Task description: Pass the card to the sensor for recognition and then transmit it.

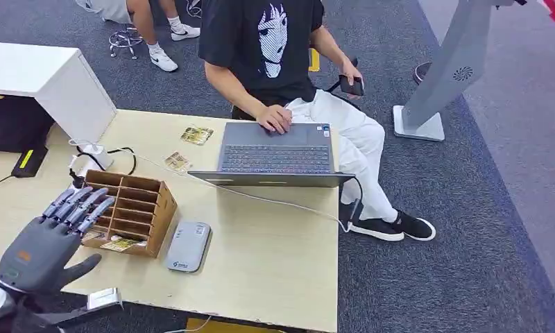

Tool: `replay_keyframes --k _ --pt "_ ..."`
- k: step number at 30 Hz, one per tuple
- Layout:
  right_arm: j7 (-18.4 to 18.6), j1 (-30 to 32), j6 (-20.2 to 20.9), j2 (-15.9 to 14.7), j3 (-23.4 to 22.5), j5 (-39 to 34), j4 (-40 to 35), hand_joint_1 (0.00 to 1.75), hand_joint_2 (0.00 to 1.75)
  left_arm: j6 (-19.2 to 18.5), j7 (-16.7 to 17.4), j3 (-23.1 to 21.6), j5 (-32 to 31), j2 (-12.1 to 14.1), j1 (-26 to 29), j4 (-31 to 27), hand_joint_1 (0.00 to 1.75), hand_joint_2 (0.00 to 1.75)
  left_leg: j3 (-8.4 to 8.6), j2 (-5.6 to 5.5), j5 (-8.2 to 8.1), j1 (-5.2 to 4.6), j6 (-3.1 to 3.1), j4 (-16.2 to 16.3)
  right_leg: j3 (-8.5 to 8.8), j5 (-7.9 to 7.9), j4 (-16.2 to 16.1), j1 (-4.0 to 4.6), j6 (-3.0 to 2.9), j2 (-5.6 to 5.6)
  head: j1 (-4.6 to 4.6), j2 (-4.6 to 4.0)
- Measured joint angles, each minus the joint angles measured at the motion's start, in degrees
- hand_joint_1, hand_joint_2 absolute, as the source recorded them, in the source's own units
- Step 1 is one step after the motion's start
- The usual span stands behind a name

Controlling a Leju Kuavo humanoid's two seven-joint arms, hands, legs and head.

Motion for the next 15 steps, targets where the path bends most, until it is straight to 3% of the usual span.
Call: replay_keyframes --k 6,15 --pt "0.2 0.1 0.0 0.0 -0.5 0.2 0.0 0.0 1.75 3.2 3.8 -0.6 0.4 -3.0 6.2 0.3 0.0 1.75 -0.01 -0.02 0.0 0.0 0.0 0.0 0.0 -0.04 0.0 0.0 0.01 -0.04 0.0 0.0" --pt "0.5 0.1 0.2 0.0 -1.0 1.3 0.0 0.0 1.75 2.2 10.4 -0.9 1.6 -3.8 11.3 1.4 0.0 1.75 0.0 -0.03 0.0 0.01 0.0 0.0 0.02 -0.04 0.0 0.01 0.01 -0.05 -0.02 0.0"
